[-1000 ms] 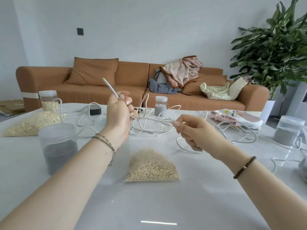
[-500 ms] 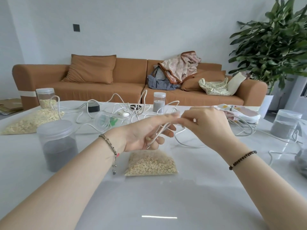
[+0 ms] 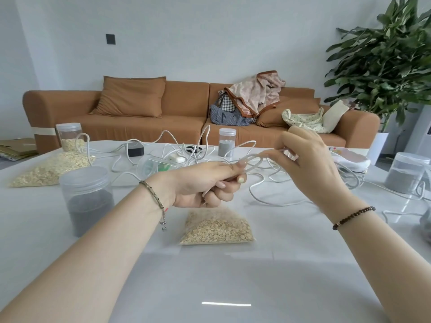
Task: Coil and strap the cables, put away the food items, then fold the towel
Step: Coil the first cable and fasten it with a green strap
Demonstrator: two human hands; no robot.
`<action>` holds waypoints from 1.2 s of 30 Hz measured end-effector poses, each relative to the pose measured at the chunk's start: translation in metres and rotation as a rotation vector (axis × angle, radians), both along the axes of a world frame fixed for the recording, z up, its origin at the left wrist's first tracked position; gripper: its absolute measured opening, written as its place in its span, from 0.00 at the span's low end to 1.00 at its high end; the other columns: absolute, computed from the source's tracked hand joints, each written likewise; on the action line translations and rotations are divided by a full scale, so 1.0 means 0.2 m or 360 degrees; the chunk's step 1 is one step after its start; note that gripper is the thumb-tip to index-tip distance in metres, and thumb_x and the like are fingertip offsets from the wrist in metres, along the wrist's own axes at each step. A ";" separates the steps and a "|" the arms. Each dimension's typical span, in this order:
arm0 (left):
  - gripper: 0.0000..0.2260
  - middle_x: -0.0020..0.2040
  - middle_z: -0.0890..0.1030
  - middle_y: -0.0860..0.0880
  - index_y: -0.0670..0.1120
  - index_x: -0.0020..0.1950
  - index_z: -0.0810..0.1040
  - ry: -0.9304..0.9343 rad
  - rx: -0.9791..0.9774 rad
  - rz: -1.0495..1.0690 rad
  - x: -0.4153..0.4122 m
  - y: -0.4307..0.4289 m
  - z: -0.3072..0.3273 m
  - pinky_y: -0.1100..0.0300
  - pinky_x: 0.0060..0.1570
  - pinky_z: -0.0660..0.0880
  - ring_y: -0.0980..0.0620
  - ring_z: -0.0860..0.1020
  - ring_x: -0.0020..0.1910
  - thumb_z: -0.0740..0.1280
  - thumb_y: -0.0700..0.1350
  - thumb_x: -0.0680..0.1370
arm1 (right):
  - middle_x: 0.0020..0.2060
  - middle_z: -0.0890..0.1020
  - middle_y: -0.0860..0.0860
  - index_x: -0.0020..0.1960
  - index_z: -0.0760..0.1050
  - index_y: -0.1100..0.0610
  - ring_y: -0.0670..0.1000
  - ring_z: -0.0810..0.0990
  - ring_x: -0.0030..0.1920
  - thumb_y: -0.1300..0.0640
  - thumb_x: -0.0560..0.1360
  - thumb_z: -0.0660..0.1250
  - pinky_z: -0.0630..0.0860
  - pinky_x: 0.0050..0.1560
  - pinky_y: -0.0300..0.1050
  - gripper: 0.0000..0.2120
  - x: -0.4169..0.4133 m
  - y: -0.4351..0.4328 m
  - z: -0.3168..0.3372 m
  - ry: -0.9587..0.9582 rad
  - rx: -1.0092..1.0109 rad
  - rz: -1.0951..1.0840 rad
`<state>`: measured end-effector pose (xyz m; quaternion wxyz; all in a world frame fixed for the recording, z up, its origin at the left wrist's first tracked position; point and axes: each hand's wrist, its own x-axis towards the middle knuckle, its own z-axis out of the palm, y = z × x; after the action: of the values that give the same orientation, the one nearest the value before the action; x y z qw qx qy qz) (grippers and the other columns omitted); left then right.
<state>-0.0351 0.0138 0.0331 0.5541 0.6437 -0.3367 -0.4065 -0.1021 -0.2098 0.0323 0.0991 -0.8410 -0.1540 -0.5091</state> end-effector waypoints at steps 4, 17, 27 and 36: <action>0.18 0.28 0.57 0.54 0.48 0.37 0.69 0.0457 -0.0309 -0.0287 0.04 0.03 0.01 0.69 0.20 0.54 0.58 0.54 0.27 0.56 0.55 0.83 | 0.35 0.69 0.49 0.39 0.71 0.60 0.51 0.67 0.38 0.49 0.78 0.67 0.64 0.40 0.43 0.16 -0.02 -0.01 0.01 -0.0019 0.0355 0.0088; 0.18 0.30 0.61 0.54 0.48 0.38 0.67 0.0462 -0.0973 0.0209 0.01 -0.07 -0.02 0.67 0.26 0.60 0.58 0.59 0.27 0.54 0.54 0.85 | 0.32 0.74 0.55 0.47 0.75 0.53 0.55 0.69 0.32 0.55 0.82 0.64 0.65 0.33 0.43 0.06 0.00 0.10 -0.04 0.0085 0.0931 0.0230; 0.13 0.33 0.61 0.53 0.43 0.56 0.72 0.0039 -0.0934 0.0757 -0.08 -0.18 -0.08 0.65 0.30 0.63 0.56 0.59 0.30 0.64 0.52 0.82 | 0.25 0.69 0.46 0.39 0.74 0.50 0.49 0.66 0.28 0.50 0.80 0.67 0.65 0.30 0.47 0.12 0.01 0.15 -0.11 0.0352 0.0427 0.0103; 0.09 0.37 0.60 0.52 0.50 0.41 0.79 0.0190 -0.0925 0.0925 -0.05 -0.16 -0.06 0.61 0.35 0.58 0.56 0.59 0.28 0.72 0.52 0.77 | 0.26 0.72 0.41 0.41 0.79 0.47 0.46 0.70 0.31 0.44 0.77 0.67 0.65 0.31 0.43 0.10 0.01 0.18 -0.11 0.0280 0.0304 0.0089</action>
<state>-0.0459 -0.0186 0.0203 0.8231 0.5039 -0.2090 -0.1578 -0.1009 -0.1736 0.0106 0.2061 -0.8645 -0.1187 -0.4428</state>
